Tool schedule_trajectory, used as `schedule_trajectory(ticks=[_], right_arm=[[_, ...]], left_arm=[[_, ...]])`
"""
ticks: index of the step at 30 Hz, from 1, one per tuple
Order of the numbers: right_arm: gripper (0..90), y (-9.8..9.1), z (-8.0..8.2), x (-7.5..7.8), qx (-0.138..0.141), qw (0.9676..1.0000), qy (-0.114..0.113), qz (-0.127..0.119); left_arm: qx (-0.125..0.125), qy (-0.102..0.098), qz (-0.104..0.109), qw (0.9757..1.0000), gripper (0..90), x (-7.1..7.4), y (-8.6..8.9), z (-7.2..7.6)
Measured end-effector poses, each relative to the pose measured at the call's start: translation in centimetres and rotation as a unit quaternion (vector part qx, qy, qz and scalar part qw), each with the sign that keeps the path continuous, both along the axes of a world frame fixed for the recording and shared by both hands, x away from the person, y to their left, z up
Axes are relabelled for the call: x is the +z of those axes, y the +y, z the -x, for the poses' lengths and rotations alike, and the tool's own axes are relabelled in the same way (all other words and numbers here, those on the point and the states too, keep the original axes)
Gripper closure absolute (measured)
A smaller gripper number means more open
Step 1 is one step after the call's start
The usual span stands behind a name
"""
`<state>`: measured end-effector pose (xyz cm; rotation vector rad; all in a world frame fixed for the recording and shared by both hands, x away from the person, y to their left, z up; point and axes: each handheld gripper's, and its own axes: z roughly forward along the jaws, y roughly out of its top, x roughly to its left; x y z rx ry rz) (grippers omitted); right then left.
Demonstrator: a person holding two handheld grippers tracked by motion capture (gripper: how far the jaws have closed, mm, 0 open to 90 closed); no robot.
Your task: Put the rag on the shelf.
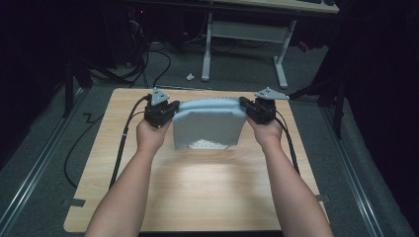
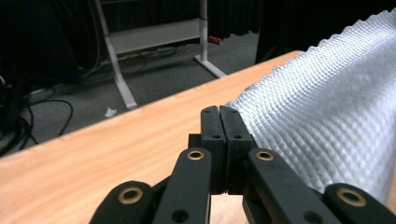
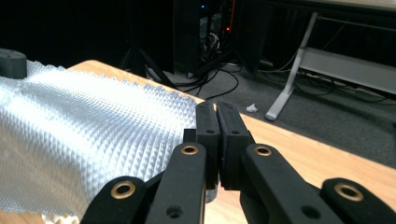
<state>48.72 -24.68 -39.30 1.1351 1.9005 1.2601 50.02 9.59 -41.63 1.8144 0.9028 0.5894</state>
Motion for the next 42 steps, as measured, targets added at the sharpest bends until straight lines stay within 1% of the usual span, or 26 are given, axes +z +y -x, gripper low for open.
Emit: schedule_trajectory(ticks=[3, 5, 7, 9, 11, 19, 22, 25, 27, 28, 30, 36, 38, 40, 42], right_arm=[[89.5, -0.2, 0.2, -0.8, 0.004, 1.0000, 0.004, -0.004], [89.4, -0.3, 0.5, -1.3, 0.006, 0.9999, 0.008, -0.009], [89.4, -0.4, 0.8, -1.8, 0.008, 0.9999, 0.010, -0.012], [89.4, -0.5, 1.0, -2.3, 0.010, 0.9998, 0.009, -0.015], [89.4, -0.5, 1.1, -2.6, 0.012, 0.9997, 0.013, -0.020], [89.3, -0.4, 1.3, -3.5, 0.019, 0.9995, 0.020, -0.016], [89.3, -0.3, 1.3, -3.9, 0.020, 0.9994, 0.023, -0.015], [89.2, -0.3, 1.3, -4.5, 0.018, 0.9994, 0.024, -0.018], [89.2, -0.4, 1.3, -5.1, 0.014, 0.9992, 0.032, -0.019], [89.2, -0.4, 1.3, -5.4, 0.013, 0.9991, 0.037, -0.019], [89.2, -0.4, 1.3, -5.8, 0.013, 0.9991, 0.039, -0.013], [89.0, -0.1, 1.5, -6.4, 0.014, 0.9988, 0.044, -0.013], [89.0, 0.0, 1.6, -6.7, 0.013, 0.9989, 0.043, -0.013], [88.9, 0.0, 1.7, -7.0, 0.013, 0.9987, 0.046, -0.016], [88.8, 0.0, 1.8, -7.3, 0.012, 0.9986, 0.051, -0.011]], left_arm=[[-0.005, 0.007, 0.005, 1.0000, 89.5, -0.8, 0.1, 0.3], [-0.009, 0.014, 0.004, 0.9999, 89.5, -1.3, 0.0, 0.5], [-0.012, 0.011, 0.005, 0.9998, 89.6, -1.6, 0.0, 0.8], [-0.015, 0.017, 0.011, 0.9997, 89.5, -2.0, 0.0, 1.0], [-0.019, 0.023, 0.012, 0.9995, 89.5, -2.5, 0.0, 1.2], [-0.025, 0.033, 0.009, 0.9991, 89.5, -3.6, -0.2, 1.6], [-0.027, 0.037, 0.003, 0.9989, 89.5, -3.9, -0.3, 1.6], [-0.029, 0.042, 0.001, 0.9987, 89.4, -4.2, -0.4, 1.6], [-0.031, 0.046, -0.003, 0.9984, 89.4, -4.6, -0.5, 1.7], [-0.031, 0.047, -0.003, 0.9984, 89.4, -4.7, -0.5, 1.7], [-0.031, 0.050, -0.004, 0.9983, 89.3, -5.0, -0.5, 1.7], [-0.030, 0.066, 0.001, 0.9974, 88.9, -5.6, -0.5, 1.6], [-0.030, 0.068, 0.002, 0.9972, 88.7, -5.8, -0.5, 1.5], [-0.030, 0.070, 0.002, 0.9971, 88.6, -5.9, -0.6, 1.5], [-0.030, 0.069, 0.001, 0.9972, 88.5, -5.9, -0.7, 1.6]])
